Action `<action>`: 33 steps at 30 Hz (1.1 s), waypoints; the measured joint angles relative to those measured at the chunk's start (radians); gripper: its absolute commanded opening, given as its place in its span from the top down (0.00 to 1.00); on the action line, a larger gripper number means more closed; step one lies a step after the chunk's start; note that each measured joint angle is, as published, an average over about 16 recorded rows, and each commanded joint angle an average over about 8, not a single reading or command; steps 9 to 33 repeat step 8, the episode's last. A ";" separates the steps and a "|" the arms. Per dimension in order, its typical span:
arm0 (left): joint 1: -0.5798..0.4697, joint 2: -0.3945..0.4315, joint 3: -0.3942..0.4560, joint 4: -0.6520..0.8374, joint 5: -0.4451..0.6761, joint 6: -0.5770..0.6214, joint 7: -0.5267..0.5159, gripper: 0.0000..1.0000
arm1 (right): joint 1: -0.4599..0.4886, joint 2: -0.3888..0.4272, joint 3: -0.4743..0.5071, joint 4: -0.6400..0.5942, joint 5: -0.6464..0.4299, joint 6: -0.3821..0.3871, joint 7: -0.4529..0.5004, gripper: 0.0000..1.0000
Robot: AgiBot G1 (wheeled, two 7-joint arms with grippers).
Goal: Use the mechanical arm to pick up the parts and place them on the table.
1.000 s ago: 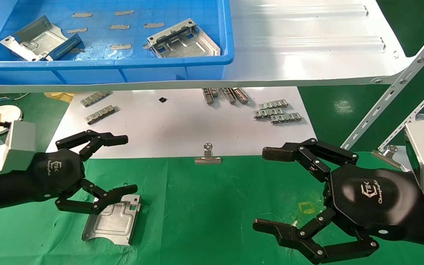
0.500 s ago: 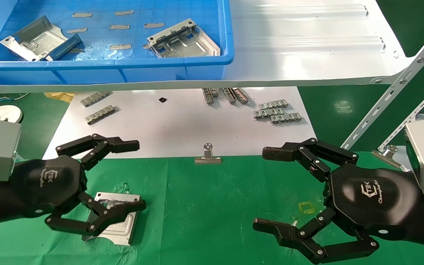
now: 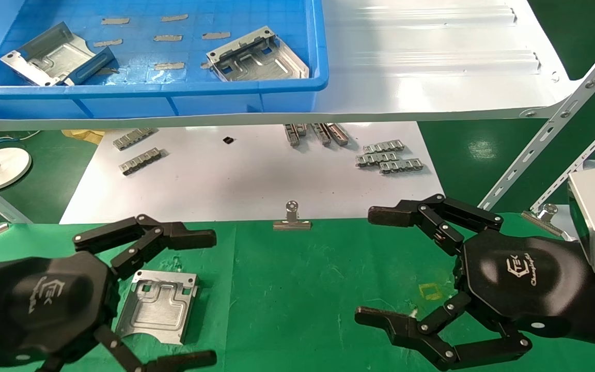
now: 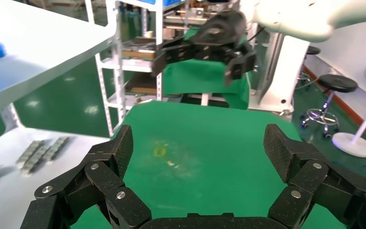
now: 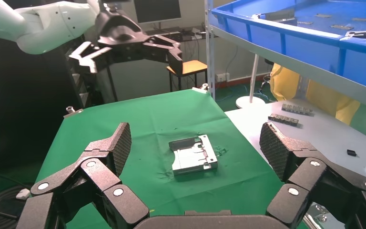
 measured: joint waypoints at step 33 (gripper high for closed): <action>0.020 -0.007 -0.019 -0.043 -0.010 -0.004 -0.026 0.00 | 0.000 0.000 0.000 0.000 0.000 0.000 0.000 0.00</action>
